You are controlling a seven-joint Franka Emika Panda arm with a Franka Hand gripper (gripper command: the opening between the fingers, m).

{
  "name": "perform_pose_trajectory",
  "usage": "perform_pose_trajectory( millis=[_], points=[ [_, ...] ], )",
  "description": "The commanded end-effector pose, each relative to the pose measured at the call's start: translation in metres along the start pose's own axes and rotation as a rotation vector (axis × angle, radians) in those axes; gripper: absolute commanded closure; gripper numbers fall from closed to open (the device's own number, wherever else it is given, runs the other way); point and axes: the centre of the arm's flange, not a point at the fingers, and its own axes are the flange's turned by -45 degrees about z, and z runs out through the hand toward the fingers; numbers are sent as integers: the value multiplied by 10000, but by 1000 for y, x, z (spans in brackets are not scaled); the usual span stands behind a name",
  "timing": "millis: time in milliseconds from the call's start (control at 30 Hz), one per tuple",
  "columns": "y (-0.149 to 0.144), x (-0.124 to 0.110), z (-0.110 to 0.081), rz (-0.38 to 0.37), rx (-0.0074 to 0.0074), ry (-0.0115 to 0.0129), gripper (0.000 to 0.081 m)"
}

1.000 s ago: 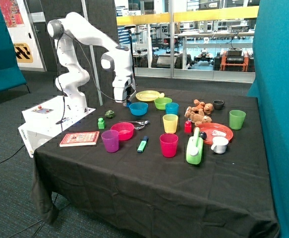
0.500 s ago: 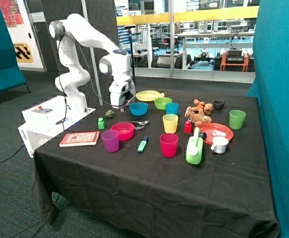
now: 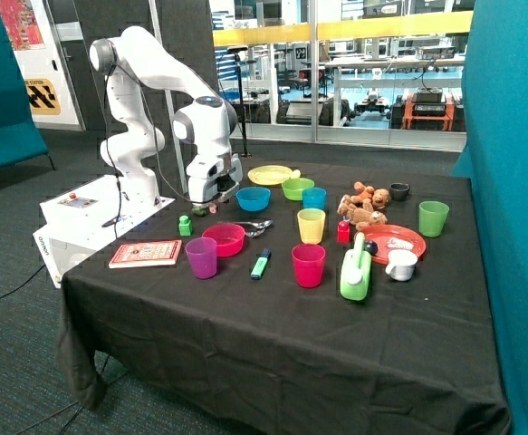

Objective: Stack the bowls

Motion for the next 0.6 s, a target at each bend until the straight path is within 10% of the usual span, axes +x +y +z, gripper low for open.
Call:
perform_pose_trajectory(
  millis=[0,567],
  points=[
    [10,6,8,230,-11,34,370],
    [-8,21,30,-328,-12,33,376]
  ],
)
